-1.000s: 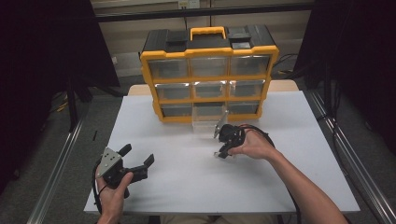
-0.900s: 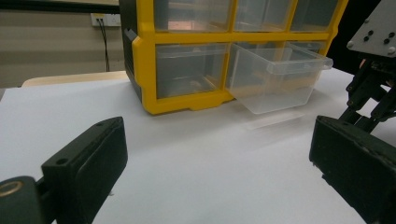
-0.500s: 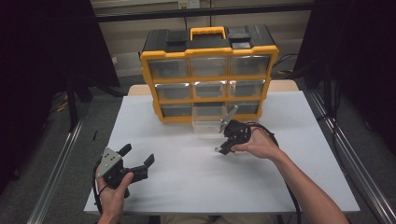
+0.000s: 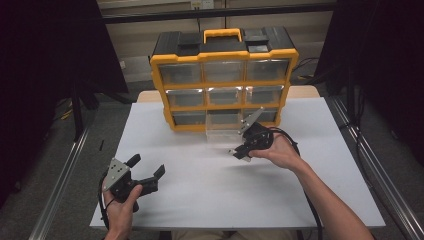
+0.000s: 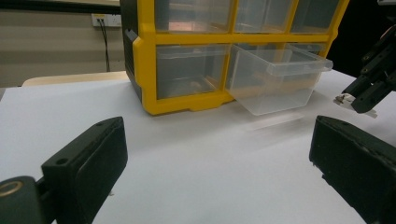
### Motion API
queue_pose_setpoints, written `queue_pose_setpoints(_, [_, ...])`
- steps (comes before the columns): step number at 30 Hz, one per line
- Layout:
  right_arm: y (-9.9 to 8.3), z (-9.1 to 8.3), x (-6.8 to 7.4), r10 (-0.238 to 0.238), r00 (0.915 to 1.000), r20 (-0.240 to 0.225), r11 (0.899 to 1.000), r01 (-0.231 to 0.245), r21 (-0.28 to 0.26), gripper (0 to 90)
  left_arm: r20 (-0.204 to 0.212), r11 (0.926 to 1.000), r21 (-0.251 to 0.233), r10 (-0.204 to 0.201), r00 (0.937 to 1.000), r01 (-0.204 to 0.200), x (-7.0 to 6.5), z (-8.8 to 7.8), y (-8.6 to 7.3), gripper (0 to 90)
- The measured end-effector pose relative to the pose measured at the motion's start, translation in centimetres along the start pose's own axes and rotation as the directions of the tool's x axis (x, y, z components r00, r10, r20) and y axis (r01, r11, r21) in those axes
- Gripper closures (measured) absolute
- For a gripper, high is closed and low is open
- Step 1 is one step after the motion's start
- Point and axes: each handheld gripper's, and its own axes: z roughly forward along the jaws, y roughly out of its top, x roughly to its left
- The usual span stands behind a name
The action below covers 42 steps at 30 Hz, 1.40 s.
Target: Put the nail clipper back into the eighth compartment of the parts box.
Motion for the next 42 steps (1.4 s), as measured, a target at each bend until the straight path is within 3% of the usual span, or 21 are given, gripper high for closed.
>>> queue_pose_setpoints(7, [0.3, -0.6, 0.0, 0.010, 0.9999, 0.014, 0.999, -0.009, -0.037, 78.2, 0.004, 1.0000, -0.008, 0.003, 1.0000, -0.003, -0.1, 0.1, 0.0, 4.3])
queue_pose_setpoints(8, [0.3, -0.7, 0.0, 0.004, 0.9999, 0.013, 0.999, -0.003, -0.048, 78.2, 0.002, 0.9997, -0.019, -0.013, 0.9999, 0.013, -0.2, 0.2, 0.0, 4.3])
queue_pose_setpoints(27, [2.2, -3.8, 0.4, -0.030, 0.9987, 0.041, 0.987, 0.036, -0.159, 78.2, 0.004, 0.9999, -0.008, 0.007, 1.0000, -0.007, -0.2, 0.0, 0.0, 4.3])
queue_pose_setpoints(33, [2.8, -4.7, 0.4, -0.038, 0.9975, 0.060, 0.985, 0.048, -0.166, 78.2, 0.017, 0.9998, -0.020, -0.005, 0.9998, 0.005, -0.3, 0.1, 0.0, 4.3])
queue_pose_setpoints(42, [3.9, -6.0, -0.1, -0.038, 0.9962, 0.078, 0.981, 0.052, -0.186, 78.2, 0.015, 1.0000, 0.005, 0.008, 0.9999, -0.008, -0.2, 0.1, -0.1, 4.3])
